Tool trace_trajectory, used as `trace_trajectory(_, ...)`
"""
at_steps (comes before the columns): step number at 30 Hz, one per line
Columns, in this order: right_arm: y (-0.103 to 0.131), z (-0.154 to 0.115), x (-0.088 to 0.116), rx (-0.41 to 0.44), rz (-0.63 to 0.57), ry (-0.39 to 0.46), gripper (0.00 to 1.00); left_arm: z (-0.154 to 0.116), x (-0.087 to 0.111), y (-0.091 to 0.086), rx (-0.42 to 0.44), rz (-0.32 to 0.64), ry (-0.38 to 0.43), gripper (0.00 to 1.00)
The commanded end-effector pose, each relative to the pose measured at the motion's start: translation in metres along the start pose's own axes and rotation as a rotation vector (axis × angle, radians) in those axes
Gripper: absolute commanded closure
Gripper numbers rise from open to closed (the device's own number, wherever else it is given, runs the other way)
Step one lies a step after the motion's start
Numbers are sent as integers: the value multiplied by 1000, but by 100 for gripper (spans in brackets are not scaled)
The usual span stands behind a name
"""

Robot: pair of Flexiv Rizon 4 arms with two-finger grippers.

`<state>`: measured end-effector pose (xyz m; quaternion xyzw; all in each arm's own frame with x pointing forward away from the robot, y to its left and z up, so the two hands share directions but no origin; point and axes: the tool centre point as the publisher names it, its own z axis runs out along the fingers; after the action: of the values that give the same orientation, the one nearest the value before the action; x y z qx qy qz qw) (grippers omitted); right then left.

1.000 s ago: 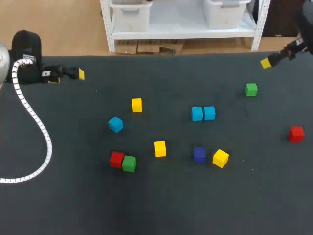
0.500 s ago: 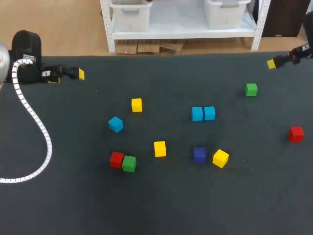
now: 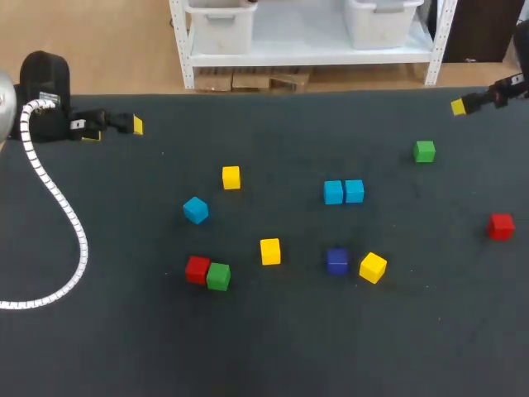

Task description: Place the blue cubes, place green cubes on the blue cubes, place the yellow cubes on the green cubes, then place the red cubes on the yellow cubes, and place purple cube on the red cubes.

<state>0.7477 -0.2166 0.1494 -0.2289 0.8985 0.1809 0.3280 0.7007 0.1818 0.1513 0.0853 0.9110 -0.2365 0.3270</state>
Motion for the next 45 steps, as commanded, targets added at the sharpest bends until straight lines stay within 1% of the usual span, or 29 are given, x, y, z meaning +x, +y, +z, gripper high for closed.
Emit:
trace_trajectory(1,-2,1,0,-8,-1,-1,0,0,1,2,12,2,-6,0)
trace_trajectory(7,-2,1,0,-8,-1,-1,0,0,1,2,12,2,-6,0)
trace_trajectory(9,-2,1,0,-8,-1,-1,0,-7,-3,-3,3,29,-20,0)
trace_trajectory(10,-2,1,0,-8,-1,-1,0,-9,-5,-5,-22,49,11,0)
trace_trajectory(12,-2,1,0,-8,-1,-1,0,-12,-7,-11,-82,87,44,0)
trace_trajectory(13,-2,1,0,-8,-1,-1,0,-12,-7,-15,-92,92,83,0)
trace_trajectory(15,-2,1,0,-8,-1,-1,0,-15,-8,-24,-51,81,135,0)
trace_trajectory(16,-2,1,0,-8,-1,-1,0,-16,-7,-30,-66,109,178,0)
trace_trajectory(19,-2,1,0,-8,-1,-1,0,-10,0,-42,-184,190,277,0)
trace_trajectory(20,-2,1,0,-8,-1,-1,0,-5,5,-46,-205,212,330,0)
trace_trajectory(21,-2,1,0,-8,-1,-1,0,0,11,-51,-211,230,356,0)
trace_trajectory(22,-2,1,0,-8,-1,-1,0,6,17,-57,-198,256,399,0)
trace_trajectory(23,-2,1,0,-8,-1,-1,0,13,25,-63,-198,299,452,0)
trace_trajectory(24,-2,1,0,-8,-1,-1,0,20,32,-66,-211,338,489,0)
trace_trajectory(27,-2,1,0,-8,-1,-1,0,39,48,-75,-214,358,588,0)
trace_trajectory(29,-2,1,0,-8,-1,-1,0,50,59,-76,-219,373,643,0)
trace_trajectory(30,-2,1,0,-8,-1,-1,0,55,65,-77,-221,395,684,0)
trace_trajectory(33,-2,1,0,-8,-1,-1,0,68,78,-76,-244,444,755,0)
trace_trajectory(35,-2,1,0,-8,-1,-1,0,73,86,-73,-243,451,795,0)
trace_trajectory(38,-2,1,0,-8,-1,-1,0,79,95,-69,-211,498,835,0)
trace_trajectory(41,-2,1,0,-8,-1,-1,0,78,101,-61,-202,589,869,0)
trace_trajectory(44,-2,1,0,-8,-1,-1,0,78,103,-52,-182,628,899,0)
trace_trajectory(45,-2,1,0,-8,-1,-1,0,80,102,-48,-174,625,903,0)
